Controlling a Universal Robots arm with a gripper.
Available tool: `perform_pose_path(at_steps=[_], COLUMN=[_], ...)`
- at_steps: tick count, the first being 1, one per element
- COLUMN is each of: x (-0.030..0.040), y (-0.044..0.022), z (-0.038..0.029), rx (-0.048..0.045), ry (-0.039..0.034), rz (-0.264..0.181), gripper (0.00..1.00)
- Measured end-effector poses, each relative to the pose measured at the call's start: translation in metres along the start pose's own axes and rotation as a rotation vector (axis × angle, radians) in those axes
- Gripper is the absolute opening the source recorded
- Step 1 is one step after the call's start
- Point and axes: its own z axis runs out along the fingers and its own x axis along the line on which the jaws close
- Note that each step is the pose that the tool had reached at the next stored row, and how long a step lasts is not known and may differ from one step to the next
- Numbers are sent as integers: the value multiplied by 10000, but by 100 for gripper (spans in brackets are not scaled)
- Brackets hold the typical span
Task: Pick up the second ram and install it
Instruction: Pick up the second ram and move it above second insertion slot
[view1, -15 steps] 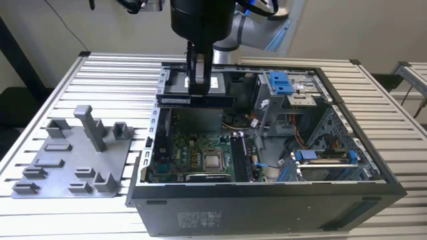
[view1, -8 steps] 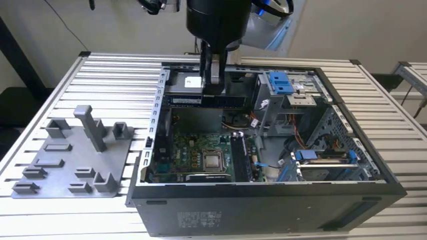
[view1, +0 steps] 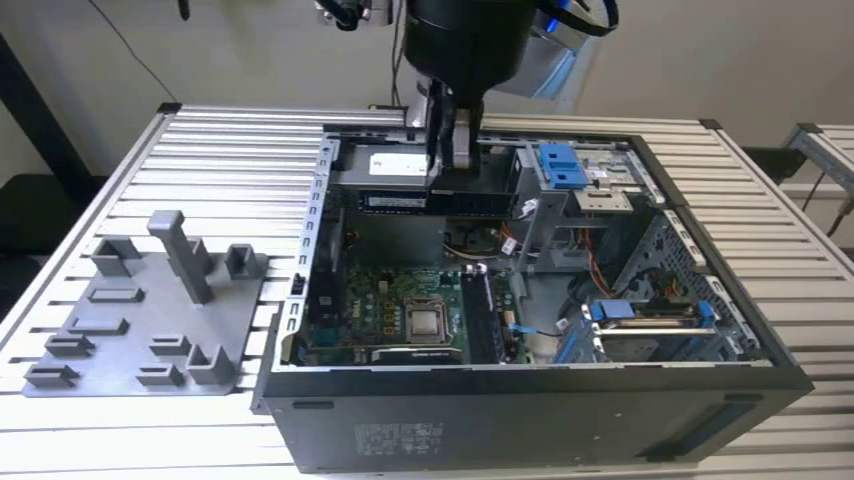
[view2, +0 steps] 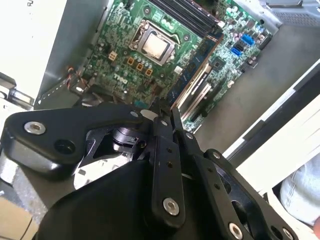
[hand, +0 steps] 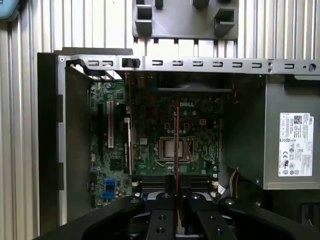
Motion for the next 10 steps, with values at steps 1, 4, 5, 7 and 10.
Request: perform_pose_path(at_steps=[1,4,5,7,10], x=[0,-1,-2,-2,-3], y=[-21,-85,-106,-145,-201], z=[-1,-3,-4,-5,-7], rx=[0,0,0,0,0], ry=[0,0,0,0,0], rz=[0,0,0,0,0], gripper=[14,14,14,14,14])
